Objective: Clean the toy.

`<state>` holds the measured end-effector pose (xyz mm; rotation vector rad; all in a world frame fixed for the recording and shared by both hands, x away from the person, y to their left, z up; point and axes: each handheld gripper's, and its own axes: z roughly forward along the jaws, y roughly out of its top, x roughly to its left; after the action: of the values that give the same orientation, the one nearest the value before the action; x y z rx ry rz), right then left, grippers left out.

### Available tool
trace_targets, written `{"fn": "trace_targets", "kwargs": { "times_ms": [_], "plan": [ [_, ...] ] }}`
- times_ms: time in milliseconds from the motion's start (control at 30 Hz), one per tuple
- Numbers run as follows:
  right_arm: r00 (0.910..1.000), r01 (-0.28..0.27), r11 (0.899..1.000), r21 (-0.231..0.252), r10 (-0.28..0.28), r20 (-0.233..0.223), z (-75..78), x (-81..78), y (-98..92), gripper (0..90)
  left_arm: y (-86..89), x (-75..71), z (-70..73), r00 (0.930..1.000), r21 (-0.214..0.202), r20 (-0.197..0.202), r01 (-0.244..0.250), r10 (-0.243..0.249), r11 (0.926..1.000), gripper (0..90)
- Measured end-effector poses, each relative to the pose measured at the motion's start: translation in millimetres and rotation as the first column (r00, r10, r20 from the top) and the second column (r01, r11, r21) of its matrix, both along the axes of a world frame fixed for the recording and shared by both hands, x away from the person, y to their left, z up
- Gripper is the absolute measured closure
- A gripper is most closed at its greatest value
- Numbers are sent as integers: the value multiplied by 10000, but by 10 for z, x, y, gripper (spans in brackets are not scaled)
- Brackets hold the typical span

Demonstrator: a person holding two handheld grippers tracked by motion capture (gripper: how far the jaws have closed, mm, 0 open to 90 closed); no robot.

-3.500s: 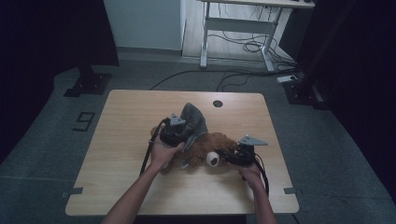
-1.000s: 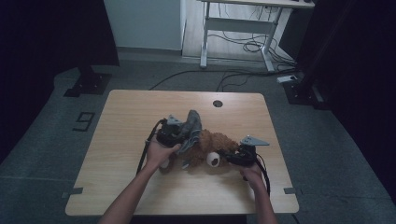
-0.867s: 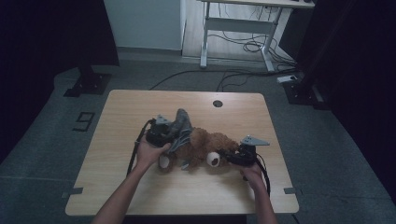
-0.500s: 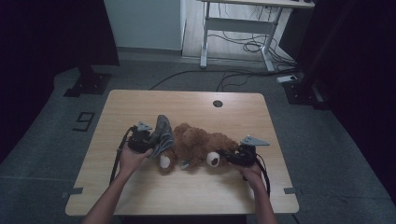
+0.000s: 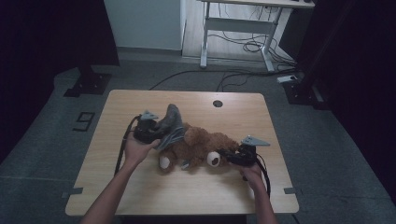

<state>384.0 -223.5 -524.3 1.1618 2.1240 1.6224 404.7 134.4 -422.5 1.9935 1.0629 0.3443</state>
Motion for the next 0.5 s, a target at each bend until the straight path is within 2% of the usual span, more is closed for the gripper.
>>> {"fn": "trace_targets", "kwargs": {
  "times_ms": [67, 167, 200, 233, 300, 333, 400, 500],
  "plan": [
    [10000, 25, 10000, -27, -24, 21, 1, -9, 5, 439, -180, 18, 3, 9995, 49, -10, 301, -301, 9995, 780],
    [10000, 37, 10000, -20, -37, 40, 0, -13, 6, 439, -418, 65, -29, 9972, -230, -282, 692, -698, 9973, 780],
    [10000, 34, 10000, -15, -34, 35, -1, -10, 5, 439, -586, 89, -67, 9946, -253, -447, 926, -937, 9954, 780],
    [10000, 34, 10000, -15, -34, 35, -1, -10, 5, 439, -586, 89, -67, 9946, -253, -447, 926, -937, 9954, 780],
    [10000, 41, 10000, -30, -41, 22, 1, -13, 6, 439, -734, 90, -121, 9917, -107, -537, 1161, -1165, 9932, 781],
    [10000, 51, 10000, -45, -51, 20, 3, -16, 8, 439, -827, 77, -173, 9915, 236, -540, 1199, -1185, 9925, 781],
    [9999, 93, 9998, -171, -92, 71, 6, -30, 17, 439, -882, 48, -223, 9936, 658, -263, 1111, -1096, 9916, 783],
    [9999, 55, 9997, -221, -52, 119, 8, -32, 20, 439, -805, 30, -241, 9944, 502, -240, 1038, -1027, 9933, 782]
  ]
}}
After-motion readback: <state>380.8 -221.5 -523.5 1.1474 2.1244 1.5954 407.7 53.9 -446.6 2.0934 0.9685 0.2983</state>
